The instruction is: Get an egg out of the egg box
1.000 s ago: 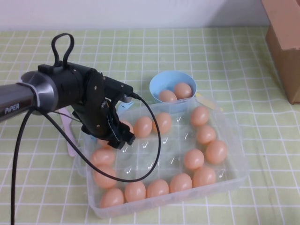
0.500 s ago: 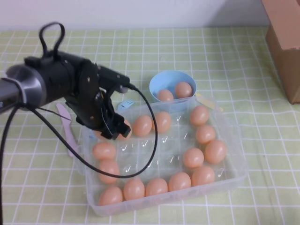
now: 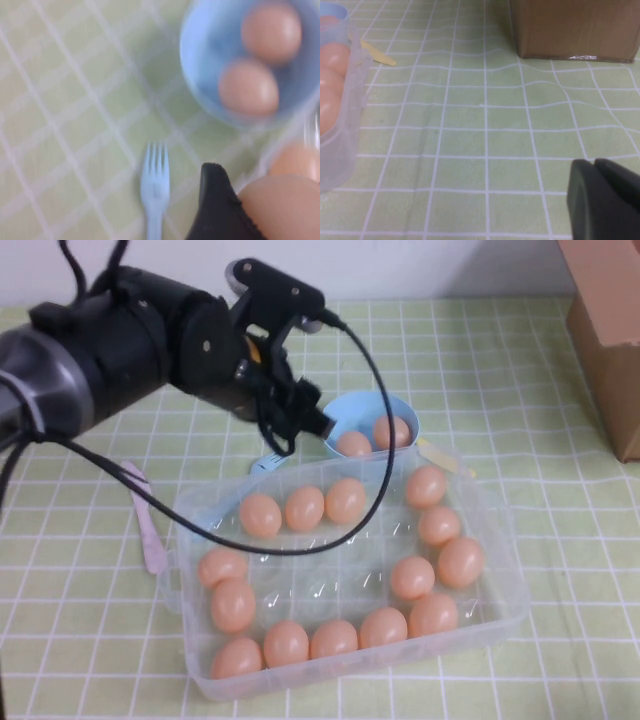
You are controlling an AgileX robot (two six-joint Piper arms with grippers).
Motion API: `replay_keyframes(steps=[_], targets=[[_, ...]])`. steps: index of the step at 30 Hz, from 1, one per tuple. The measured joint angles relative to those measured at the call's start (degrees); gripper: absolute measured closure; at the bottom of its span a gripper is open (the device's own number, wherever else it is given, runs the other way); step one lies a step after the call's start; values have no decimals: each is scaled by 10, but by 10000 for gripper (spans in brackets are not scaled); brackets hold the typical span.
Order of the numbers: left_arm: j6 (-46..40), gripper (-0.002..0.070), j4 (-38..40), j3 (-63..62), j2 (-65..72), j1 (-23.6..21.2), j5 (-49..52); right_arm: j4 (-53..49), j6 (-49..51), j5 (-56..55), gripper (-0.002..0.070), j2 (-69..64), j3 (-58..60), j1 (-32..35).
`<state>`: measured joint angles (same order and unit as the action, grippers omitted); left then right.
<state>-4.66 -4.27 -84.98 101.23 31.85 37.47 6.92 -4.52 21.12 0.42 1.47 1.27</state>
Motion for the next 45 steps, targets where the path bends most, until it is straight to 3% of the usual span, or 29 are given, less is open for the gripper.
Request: replay_keyframes(steps=[7,15,24,31,38,42,45], targets=[[9,331,4,-1,74,1,-227,0,0,0,694,0,0,0],[128,331,12,-1,173,1,-402,0,0,0,694,0,0,0],[154,331,5,-1,216,1,-422,0,0,0,694,0,0,0],[154,176,-6,-1,222,3,-437,0,0,0,694,0,0,0],[154,144,-44,1,182,19,-408,0,0,0,694,1,0,0],[154,206,-53,46,109,22,-431,0,0,0,694,1,0,0],[147,361,-54,123,43,20,-493,0,0,0,694,1,0,0]])
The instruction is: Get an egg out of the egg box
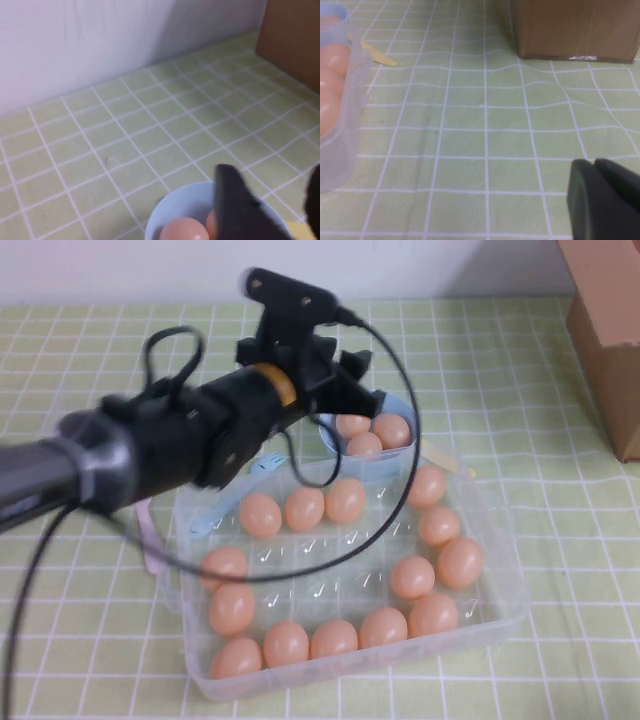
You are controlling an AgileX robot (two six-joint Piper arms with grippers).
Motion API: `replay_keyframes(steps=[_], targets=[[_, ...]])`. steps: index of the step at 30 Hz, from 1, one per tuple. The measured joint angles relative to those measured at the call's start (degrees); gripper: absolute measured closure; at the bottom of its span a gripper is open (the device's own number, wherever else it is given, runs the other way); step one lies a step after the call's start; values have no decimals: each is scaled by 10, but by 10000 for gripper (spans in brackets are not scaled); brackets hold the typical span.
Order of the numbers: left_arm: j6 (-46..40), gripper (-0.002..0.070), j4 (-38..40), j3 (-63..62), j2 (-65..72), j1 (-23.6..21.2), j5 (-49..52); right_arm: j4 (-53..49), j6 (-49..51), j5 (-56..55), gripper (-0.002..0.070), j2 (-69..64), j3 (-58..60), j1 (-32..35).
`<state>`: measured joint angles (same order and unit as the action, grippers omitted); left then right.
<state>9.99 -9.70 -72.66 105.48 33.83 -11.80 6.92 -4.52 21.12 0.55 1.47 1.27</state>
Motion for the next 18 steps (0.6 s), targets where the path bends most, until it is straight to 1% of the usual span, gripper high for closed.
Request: replay_keyframes(steps=[2,3,4,5,8,11,18], targets=[[-14,508,1,68,-51,-5,-48,0,0,0,694,0,0,0],[-20,566,1,95,-71,-8,-64,0,0,0,694,0,0,0],[-27,606,0,128,-98,-13,-81,0,0,0,694,0,0,0],[-32,630,0,157,-125,-17,-90,0,0,0,694,0,0,0],[-40,662,1,222,-214,-30,-79,0,0,0,694,0,0,0],[-49,673,2,258,-312,-35,-21,0,0,0,694,1,0,0],[-73,676,2,320,-525,-35,89,0,0,0,694,2,0,0]])
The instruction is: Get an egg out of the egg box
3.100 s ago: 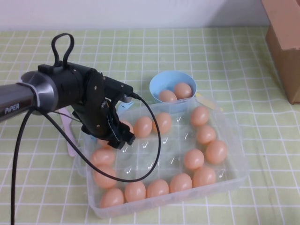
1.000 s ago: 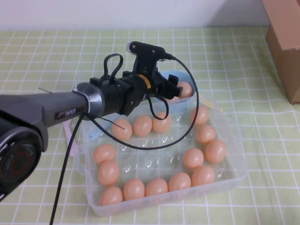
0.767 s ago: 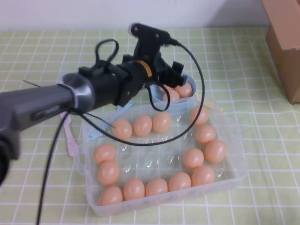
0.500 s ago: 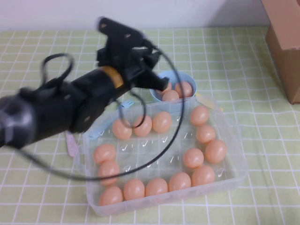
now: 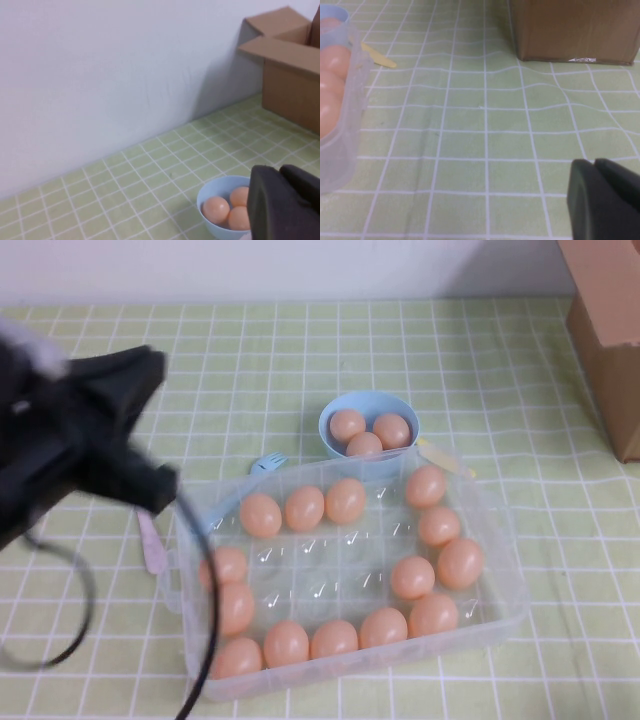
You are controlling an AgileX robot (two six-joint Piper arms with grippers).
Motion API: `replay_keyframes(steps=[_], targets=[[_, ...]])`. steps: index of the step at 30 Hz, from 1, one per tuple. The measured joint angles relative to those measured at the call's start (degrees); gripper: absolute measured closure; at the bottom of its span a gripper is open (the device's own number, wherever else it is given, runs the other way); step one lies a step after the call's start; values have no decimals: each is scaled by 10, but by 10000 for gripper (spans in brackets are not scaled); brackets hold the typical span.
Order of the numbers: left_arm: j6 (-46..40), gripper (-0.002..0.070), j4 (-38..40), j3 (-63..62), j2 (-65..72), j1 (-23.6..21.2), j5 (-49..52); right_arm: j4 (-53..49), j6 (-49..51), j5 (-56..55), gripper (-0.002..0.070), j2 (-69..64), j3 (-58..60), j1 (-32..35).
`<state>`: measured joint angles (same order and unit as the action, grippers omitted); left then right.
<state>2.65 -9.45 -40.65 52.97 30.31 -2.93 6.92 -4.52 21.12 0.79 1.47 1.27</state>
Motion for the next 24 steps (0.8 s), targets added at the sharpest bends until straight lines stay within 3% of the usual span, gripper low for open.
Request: replay_keyframes(steps=[7,18,24], targets=[[0,676,0,19,-144,0,136,0,0,0,694,0,0,0],[1,676,-61,19,-226,0,326,0,0,0,694,0,0,0],[11,677,-94,54,-274,0,358,0,0,0,694,0,0,0]])
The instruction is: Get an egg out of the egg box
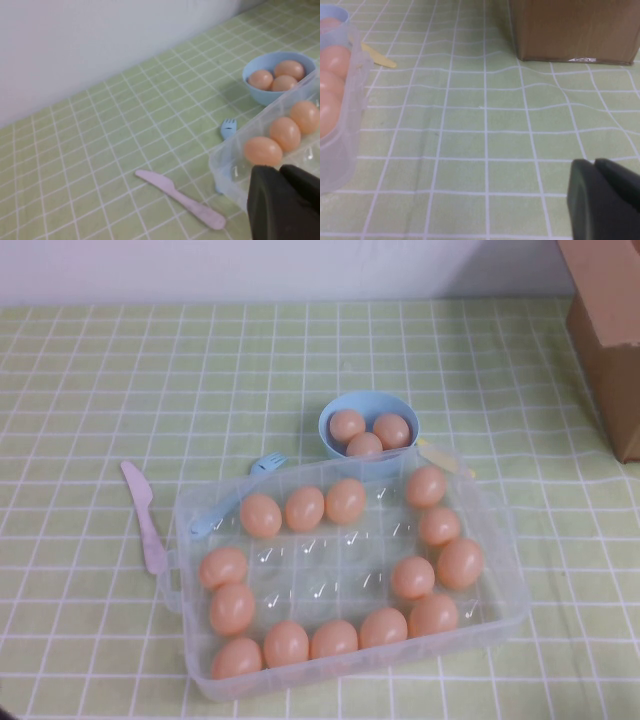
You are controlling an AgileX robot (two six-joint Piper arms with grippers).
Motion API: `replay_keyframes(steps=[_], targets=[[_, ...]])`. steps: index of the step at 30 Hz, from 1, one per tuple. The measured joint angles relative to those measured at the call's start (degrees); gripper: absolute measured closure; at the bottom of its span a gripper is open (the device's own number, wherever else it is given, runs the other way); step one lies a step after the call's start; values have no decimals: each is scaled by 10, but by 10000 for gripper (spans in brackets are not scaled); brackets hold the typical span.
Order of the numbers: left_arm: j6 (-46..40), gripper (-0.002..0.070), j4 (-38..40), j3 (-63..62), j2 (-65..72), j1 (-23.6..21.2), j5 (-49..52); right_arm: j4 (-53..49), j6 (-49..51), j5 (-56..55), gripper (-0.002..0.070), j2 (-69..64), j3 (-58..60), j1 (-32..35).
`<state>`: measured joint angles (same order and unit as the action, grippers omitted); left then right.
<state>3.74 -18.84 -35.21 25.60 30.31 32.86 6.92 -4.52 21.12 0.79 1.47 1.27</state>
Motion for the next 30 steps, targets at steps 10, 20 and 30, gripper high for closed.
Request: replay_keyframes(steps=[10,20,30], targets=[[27,677,-19,193,-156,-99,-153,0,0,0,694,0,0,0],[19,677,100,346,-262,-238,-258,0,0,0,694,0,0,0],[-37,677,160,366,-262,-295,-209,0,0,0,694,0,0,0]])
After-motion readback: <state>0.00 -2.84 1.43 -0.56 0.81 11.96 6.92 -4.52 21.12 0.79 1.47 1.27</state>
